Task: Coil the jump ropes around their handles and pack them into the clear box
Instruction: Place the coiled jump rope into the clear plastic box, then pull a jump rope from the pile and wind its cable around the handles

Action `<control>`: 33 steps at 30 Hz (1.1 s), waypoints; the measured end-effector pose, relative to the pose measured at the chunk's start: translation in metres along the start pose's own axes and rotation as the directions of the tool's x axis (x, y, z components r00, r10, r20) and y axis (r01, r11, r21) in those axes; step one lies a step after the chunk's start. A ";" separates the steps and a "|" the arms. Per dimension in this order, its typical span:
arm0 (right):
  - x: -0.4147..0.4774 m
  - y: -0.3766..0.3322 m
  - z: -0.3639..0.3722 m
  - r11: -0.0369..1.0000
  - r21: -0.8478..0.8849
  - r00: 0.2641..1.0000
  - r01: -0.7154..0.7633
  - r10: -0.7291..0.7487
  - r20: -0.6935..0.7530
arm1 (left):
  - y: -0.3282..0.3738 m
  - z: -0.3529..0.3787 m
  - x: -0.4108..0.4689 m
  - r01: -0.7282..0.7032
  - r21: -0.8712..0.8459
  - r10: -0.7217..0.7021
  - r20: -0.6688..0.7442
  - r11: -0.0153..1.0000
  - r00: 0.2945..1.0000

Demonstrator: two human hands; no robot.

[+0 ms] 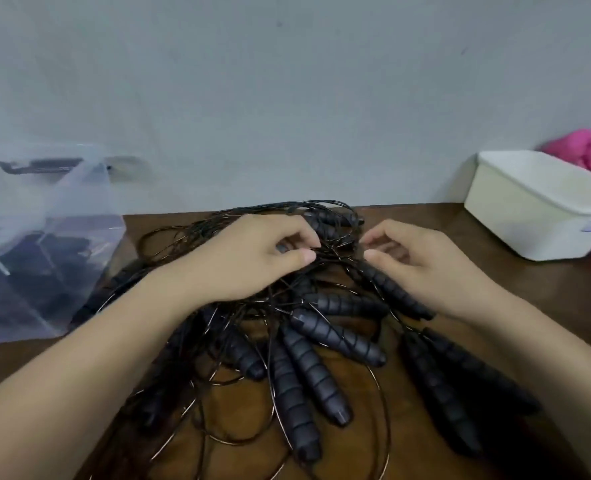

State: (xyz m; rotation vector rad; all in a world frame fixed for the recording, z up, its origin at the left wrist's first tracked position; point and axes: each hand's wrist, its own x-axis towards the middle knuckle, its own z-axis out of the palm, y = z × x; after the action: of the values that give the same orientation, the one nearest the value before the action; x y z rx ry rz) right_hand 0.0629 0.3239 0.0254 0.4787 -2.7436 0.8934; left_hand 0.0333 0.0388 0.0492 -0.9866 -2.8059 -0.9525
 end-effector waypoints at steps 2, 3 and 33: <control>-0.024 0.024 -0.002 0.996 -0.074 0.998 -0.049 0.046 -0.046 | 0.012 0.027 0.012 -0.049 -0.002 0.049 0.050 0.999 0.998; -0.035 0.037 -0.002 0.992 -0.098 0.995 -0.079 0.073 -0.072 | 0.017 0.039 0.018 -0.071 0.002 0.071 0.072 0.997 0.995; -0.097 0.069 -0.015 0.898 -0.273 0.914 -0.345 0.387 0.120 | -0.017 0.126 0.054 -0.105 0.189 0.105 0.014 0.976 0.994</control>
State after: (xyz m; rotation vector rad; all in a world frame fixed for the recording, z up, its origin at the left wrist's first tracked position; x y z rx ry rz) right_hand 0.1284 0.4089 -0.0282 -0.0168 -3.1109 0.5870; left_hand 0.0024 0.1285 -0.0518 -1.0978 -2.7516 -0.6580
